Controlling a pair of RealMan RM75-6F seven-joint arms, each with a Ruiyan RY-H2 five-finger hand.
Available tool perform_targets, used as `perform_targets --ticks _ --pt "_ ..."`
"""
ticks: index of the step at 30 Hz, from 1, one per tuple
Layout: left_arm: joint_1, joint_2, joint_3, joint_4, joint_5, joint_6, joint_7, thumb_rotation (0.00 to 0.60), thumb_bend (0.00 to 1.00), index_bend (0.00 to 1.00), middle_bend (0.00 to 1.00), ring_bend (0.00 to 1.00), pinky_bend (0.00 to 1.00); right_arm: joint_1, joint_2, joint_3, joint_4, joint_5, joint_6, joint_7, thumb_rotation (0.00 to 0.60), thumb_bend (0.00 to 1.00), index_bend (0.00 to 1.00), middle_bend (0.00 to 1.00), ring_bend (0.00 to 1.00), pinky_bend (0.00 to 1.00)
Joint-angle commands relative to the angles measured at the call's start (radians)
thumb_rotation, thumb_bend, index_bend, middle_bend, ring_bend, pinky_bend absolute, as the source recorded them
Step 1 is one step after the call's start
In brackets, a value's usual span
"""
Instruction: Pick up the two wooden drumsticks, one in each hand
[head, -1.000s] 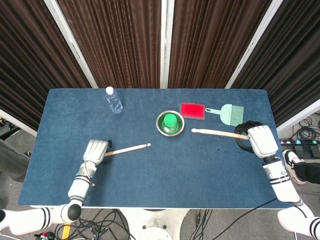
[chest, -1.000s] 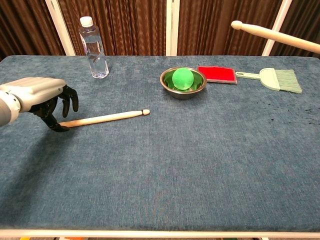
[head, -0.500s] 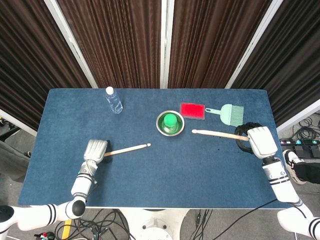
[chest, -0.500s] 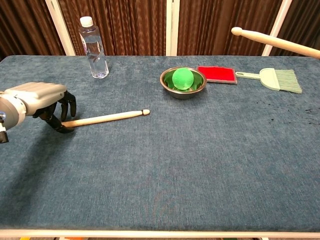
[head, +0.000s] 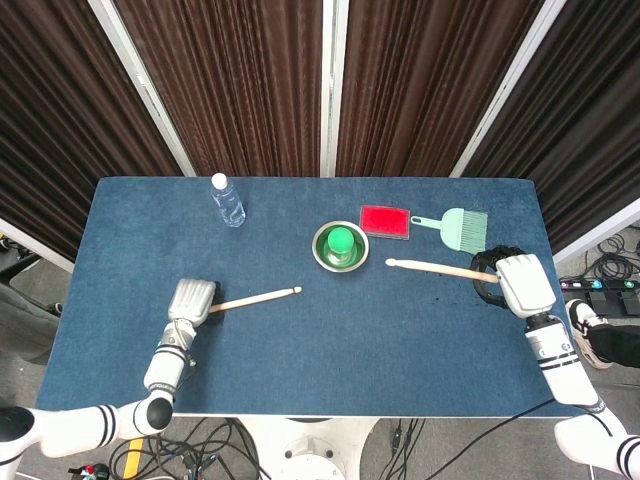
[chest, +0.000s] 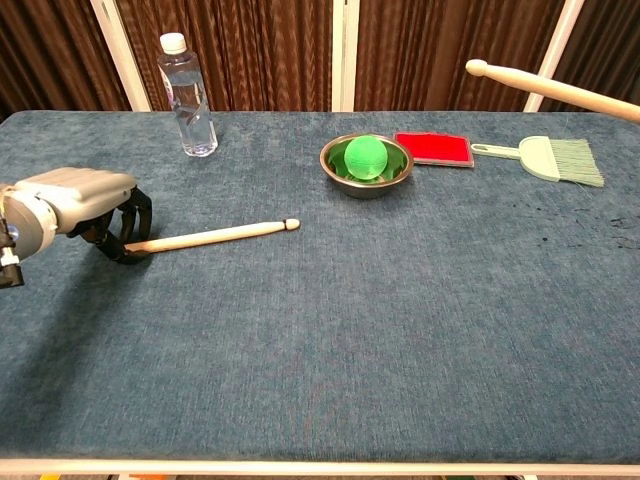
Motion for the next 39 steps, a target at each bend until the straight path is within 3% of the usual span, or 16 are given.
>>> perform_targets --ticks 1,10,17,21,24,30,39 --pt "-0.002 -0.001 0.002 0.002 -0.002 -0.001 0.001 0.488 0.31 0.46 0.53 0.63 0.72 0.000 -0.001 0.000 0.001 0.000 -0.001 -0.001 0.600 0.53 0.68 0.64 0.38 0.46" --pt "-0.010 -0.004 0.010 0.011 -0.003 -0.004 0.000 0.486 0.32 0.48 0.56 0.63 0.72 -0.003 -0.002 -0.001 0.001 0.001 -0.002 -0.001 0.600 0.53 0.68 0.64 0.38 0.46" --pt "-0.012 -0.001 0.014 0.025 0.026 -0.018 -0.035 0.490 0.39 0.55 0.59 0.66 0.72 -0.007 -0.002 -0.003 -0.001 0.001 -0.002 -0.002 0.600 0.53 0.68 0.64 0.38 0.46" --pt "-0.001 0.010 0.013 0.035 0.091 -0.023 -0.111 0.539 0.43 0.60 0.63 0.67 0.72 -0.016 0.001 -0.007 -0.006 0.002 0.004 -0.001 0.600 0.53 0.68 0.64 0.38 0.46" --pt "0.017 0.042 0.012 0.029 0.159 -0.049 -0.222 0.594 0.45 0.62 0.65 0.67 0.72 -0.029 0.004 -0.013 -0.011 0.005 0.011 0.003 0.600 0.53 0.68 0.64 0.38 0.46" --pt "0.072 0.129 0.029 0.021 0.364 -0.076 -0.521 0.600 0.48 0.65 0.68 0.67 0.74 -0.064 0.007 -0.035 -0.028 0.011 0.021 0.037 0.600 0.53 0.68 0.64 0.39 0.46" --pt "0.125 0.174 0.063 0.064 0.682 0.062 -0.955 0.600 0.51 0.69 0.71 0.67 0.76 -0.081 -0.019 -0.060 -0.088 -0.021 0.026 0.116 0.600 0.53 0.68 0.64 0.39 0.46"
